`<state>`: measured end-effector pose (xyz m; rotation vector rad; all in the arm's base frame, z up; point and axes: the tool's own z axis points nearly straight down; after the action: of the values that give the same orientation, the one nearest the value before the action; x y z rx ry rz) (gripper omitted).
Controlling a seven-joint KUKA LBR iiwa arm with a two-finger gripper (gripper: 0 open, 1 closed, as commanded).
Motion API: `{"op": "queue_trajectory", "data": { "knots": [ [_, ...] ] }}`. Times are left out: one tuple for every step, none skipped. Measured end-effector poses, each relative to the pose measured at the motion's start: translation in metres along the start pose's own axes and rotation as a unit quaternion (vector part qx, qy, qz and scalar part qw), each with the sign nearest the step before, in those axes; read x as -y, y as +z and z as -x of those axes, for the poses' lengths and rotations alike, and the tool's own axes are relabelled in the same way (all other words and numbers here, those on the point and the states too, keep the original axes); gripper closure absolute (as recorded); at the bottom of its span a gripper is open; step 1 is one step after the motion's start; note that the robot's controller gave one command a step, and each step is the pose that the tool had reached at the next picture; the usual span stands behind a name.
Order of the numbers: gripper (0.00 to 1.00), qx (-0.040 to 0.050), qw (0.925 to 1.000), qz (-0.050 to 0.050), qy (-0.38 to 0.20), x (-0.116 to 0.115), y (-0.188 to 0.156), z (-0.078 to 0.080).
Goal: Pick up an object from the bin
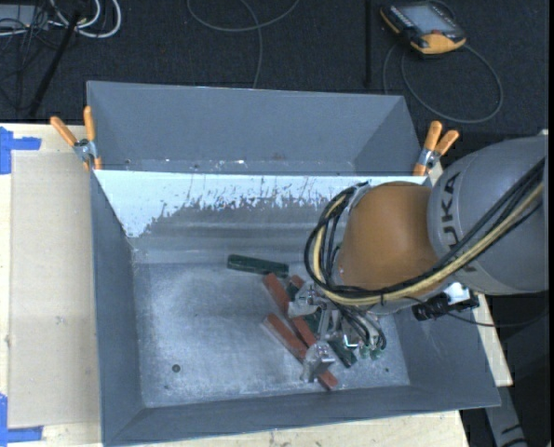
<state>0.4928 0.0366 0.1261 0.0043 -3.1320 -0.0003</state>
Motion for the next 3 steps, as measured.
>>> {"op": "queue_trajectory", "data": {
  "knots": [
    [0.0, 0.0036, 1.0, 0.0, 0.001, 0.0, -0.004, 0.002],
    [0.0, 0.0061, 0.9992, 0.0, -0.04, 0.016, 0.021, 0.047],
    [1.0, 0.0196, 0.9981, 0.002, 0.059, 0.01, 0.042, 0.033]
  ]
}}
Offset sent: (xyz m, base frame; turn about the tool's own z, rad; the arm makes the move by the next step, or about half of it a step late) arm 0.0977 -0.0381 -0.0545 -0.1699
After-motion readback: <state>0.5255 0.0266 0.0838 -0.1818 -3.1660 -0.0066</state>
